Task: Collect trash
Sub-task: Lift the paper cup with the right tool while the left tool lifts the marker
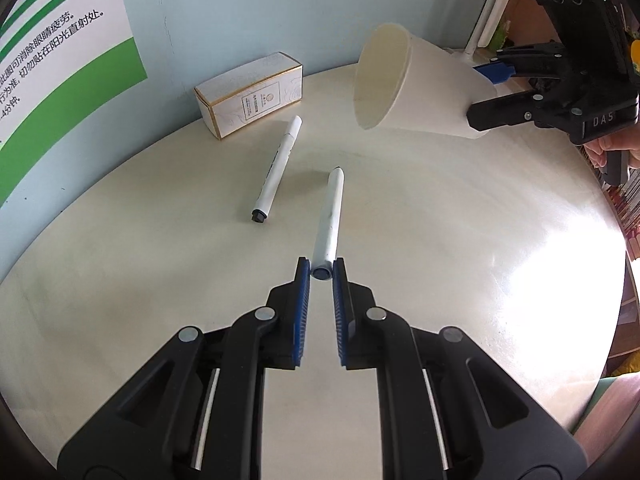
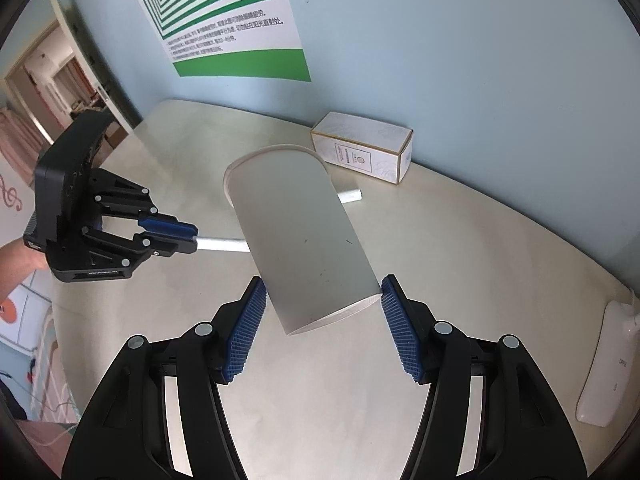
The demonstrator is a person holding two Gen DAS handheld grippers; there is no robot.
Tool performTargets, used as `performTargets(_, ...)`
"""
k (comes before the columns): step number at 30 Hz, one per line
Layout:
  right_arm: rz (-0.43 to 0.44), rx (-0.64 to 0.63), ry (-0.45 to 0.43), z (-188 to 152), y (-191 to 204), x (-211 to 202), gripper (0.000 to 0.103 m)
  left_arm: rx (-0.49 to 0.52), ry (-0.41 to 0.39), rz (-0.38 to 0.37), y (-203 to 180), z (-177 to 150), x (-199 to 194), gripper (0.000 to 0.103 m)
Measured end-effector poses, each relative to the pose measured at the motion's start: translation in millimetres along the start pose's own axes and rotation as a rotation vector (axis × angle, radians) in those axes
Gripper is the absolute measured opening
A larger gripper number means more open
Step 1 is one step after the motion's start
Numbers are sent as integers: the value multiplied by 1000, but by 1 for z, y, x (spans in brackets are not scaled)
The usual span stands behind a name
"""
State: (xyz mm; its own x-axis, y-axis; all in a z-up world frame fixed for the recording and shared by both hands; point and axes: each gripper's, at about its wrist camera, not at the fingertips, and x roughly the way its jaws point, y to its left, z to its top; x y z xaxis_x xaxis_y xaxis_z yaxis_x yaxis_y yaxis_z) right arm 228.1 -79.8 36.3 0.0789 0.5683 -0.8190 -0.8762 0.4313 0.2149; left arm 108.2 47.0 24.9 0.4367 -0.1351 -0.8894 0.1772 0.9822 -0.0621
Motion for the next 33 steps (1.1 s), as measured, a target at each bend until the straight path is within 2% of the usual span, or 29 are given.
performTargets(2,4,-3,-2,-5,3,-4,60,-18,-1,4,-5,-3,-3,10)
performTargets(8,21,-18,-2,-19,16,-16,60,-69,-1,18,12,-38,-21,10)
performTargets(14,37,-35,-4,-31,32,-24,60,-115,0,32,7,-67,-33,10)
performTargets(24,52,-74,-16,-39,59,-39,61,-187,-37,74,2,-103,-82,10)
performTargets(33,86,-122,2,-42,86,-34,61,-238,8,88,0,-142,-79,10)
